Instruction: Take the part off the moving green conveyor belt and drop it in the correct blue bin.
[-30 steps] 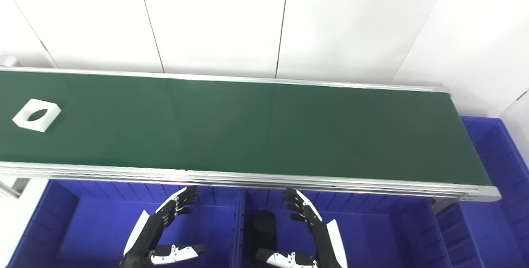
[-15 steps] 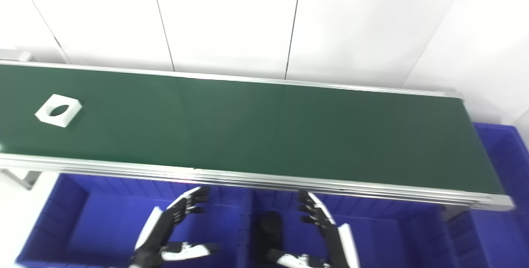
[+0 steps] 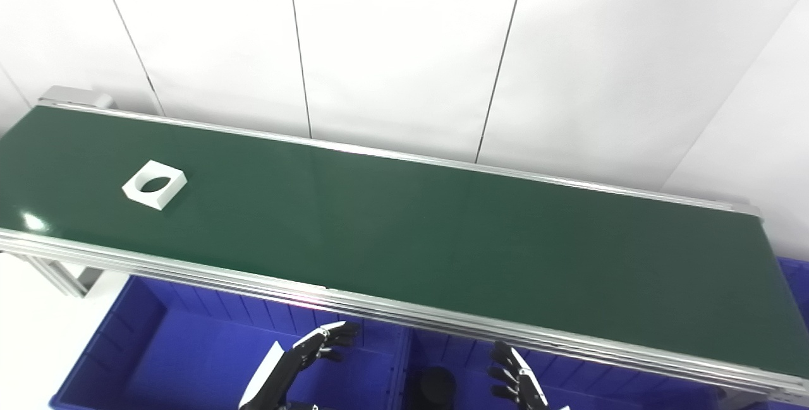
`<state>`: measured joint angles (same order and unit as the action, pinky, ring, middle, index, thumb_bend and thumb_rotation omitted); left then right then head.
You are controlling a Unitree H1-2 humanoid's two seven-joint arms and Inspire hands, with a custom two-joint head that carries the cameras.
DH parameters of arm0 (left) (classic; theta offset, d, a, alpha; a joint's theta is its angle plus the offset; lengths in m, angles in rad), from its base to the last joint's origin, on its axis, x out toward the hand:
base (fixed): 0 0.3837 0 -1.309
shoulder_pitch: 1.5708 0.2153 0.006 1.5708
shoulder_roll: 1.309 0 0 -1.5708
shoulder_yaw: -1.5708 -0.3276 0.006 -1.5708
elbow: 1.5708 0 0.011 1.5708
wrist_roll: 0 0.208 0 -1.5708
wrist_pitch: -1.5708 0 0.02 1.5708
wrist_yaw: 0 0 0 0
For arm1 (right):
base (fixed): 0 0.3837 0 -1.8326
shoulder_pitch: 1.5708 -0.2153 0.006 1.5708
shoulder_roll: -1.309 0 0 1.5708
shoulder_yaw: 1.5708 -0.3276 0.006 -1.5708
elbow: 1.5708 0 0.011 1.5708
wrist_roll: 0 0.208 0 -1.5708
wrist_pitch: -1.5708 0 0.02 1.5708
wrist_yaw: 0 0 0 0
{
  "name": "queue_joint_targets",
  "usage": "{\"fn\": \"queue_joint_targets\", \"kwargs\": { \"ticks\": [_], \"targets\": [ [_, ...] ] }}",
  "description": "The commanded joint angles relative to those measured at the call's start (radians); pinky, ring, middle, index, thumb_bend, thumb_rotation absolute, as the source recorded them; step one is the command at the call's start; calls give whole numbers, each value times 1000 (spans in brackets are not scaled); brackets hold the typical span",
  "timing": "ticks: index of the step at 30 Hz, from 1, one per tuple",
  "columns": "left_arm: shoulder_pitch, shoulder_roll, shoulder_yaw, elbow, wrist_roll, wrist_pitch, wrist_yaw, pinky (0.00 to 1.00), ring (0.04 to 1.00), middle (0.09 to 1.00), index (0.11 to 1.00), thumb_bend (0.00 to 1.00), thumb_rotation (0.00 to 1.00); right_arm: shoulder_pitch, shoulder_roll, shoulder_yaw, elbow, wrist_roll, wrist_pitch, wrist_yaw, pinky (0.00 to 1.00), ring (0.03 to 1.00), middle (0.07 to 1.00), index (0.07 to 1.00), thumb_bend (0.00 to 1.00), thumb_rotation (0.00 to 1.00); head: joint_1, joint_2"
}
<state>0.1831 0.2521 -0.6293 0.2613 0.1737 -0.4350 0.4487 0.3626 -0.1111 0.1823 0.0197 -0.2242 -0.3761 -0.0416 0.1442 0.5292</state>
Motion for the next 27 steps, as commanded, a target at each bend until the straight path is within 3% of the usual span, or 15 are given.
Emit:
{"fn": "queue_joint_targets", "kwargs": {
  "ticks": [1,11,15,20,27],
  "targets": [
    [-22,10,-6,-12,2,-35,29,685,779,816,802,869,239,-10,6,-4,-7,-7,-55,-7,710,791,849,881,833,330,1,1],
    [0,30,41,-110,-55,-35,-30,676,765,806,799,905,259,-28,13,-2,26,13,-74,0,721,794,842,878,827,293,9,-17],
    [-21,108,113,-269,-57,-35,-109,684,779,817,793,906,317,-39,15,-1,35,14,-76,0,725,795,837,875,825,281,14,-19],
    [-50,147,203,-330,-66,-35,-179,698,784,815,793,904,311,-49,19,0,50,24,-88,-5,722,791,831,869,823,254,18,-25],
    [-87,172,272,-355,-45,-35,-261,744,827,860,835,832,313,-55,13,1,54,37,-91,1,715,787,829,871,824,260,29,-24]
  ]
}}
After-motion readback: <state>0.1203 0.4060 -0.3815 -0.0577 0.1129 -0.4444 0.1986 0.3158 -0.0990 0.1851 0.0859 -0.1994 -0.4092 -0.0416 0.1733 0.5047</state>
